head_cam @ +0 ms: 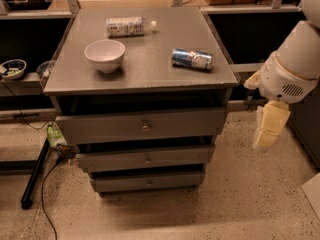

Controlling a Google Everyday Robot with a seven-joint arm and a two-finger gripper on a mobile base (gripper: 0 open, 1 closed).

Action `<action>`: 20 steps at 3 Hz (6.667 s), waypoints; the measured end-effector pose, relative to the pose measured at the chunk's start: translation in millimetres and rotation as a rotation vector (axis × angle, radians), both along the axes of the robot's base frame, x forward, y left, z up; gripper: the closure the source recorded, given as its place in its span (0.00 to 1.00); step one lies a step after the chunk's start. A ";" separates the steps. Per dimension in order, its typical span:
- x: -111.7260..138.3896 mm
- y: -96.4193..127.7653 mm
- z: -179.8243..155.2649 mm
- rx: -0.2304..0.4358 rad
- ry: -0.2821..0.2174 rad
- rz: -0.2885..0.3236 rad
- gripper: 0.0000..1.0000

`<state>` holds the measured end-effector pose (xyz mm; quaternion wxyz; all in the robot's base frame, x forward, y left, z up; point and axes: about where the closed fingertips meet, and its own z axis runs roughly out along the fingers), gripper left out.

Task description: Open top drawer

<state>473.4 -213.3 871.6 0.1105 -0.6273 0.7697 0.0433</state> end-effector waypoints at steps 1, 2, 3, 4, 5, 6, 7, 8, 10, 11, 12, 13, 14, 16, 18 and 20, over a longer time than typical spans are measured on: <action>30.1 -7.8 -26.0 0.044 0.047 0.051 0.00; 34.9 -6.2 -30.7 0.059 0.039 0.054 0.00; 39.0 -1.7 -34.0 0.096 0.022 0.074 0.00; 48.0 18.9 -41.8 0.177 0.005 0.111 0.00; 49.1 52.0 -61.9 0.236 0.017 0.148 0.00; 49.0 52.2 -62.1 0.236 0.017 0.149 0.00; 43.5 56.2 -83.4 0.266 0.031 0.138 0.00; 44.1 61.8 -114.6 0.312 0.038 0.118 0.00; 63.4 70.6 -134.6 0.309 0.034 0.119 0.00; 81.8 80.4 -139.8 0.316 0.003 0.135 0.00; 111.2 92.7 -143.4 0.323 -0.033 0.136 0.00; 118.0 94.1 -154.0 0.304 -0.016 0.115 0.00; 118.1 94.2 -154.0 0.304 -0.016 0.115 0.00; 129.4 109.6 -178.6 0.323 -0.013 0.157 0.00; 129.7 114.2 -190.3 0.321 0.007 0.165 0.00; 112.4 113.2 -190.7 0.368 0.078 0.181 0.00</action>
Offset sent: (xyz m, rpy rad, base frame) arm 0.0253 -0.0065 -0.0219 0.0367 0.0401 0.0432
